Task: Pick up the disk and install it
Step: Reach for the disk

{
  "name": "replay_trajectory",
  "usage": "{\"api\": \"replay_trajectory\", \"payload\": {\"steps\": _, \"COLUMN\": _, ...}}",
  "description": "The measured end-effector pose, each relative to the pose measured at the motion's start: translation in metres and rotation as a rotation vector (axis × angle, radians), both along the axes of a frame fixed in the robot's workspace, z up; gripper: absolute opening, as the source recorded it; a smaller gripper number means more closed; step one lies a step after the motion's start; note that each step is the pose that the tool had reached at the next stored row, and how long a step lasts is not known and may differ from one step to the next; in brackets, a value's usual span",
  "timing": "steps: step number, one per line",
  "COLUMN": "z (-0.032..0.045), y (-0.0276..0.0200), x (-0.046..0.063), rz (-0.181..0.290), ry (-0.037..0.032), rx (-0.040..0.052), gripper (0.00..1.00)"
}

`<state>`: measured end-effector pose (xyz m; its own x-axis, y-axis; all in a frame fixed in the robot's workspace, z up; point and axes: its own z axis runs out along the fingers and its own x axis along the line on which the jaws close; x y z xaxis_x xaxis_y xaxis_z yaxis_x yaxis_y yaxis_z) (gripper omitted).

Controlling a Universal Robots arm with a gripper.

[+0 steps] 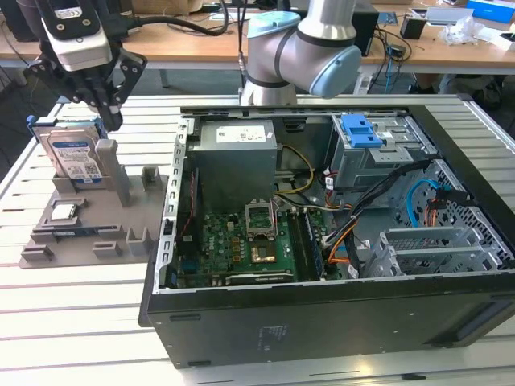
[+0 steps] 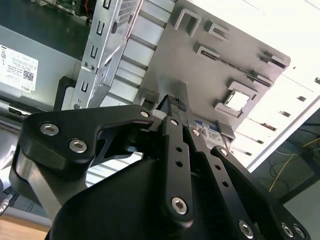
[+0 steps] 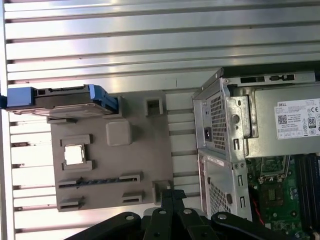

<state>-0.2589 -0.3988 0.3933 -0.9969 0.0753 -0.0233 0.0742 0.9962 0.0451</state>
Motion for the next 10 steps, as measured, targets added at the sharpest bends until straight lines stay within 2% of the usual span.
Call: {"api": "replay_trajectory", "payload": {"steps": 10, "z": 0.0000, "y": 0.0000, "x": -0.020, "rz": 0.000, "ry": 0.0000, "rx": 0.0000, "gripper": 0.11}}
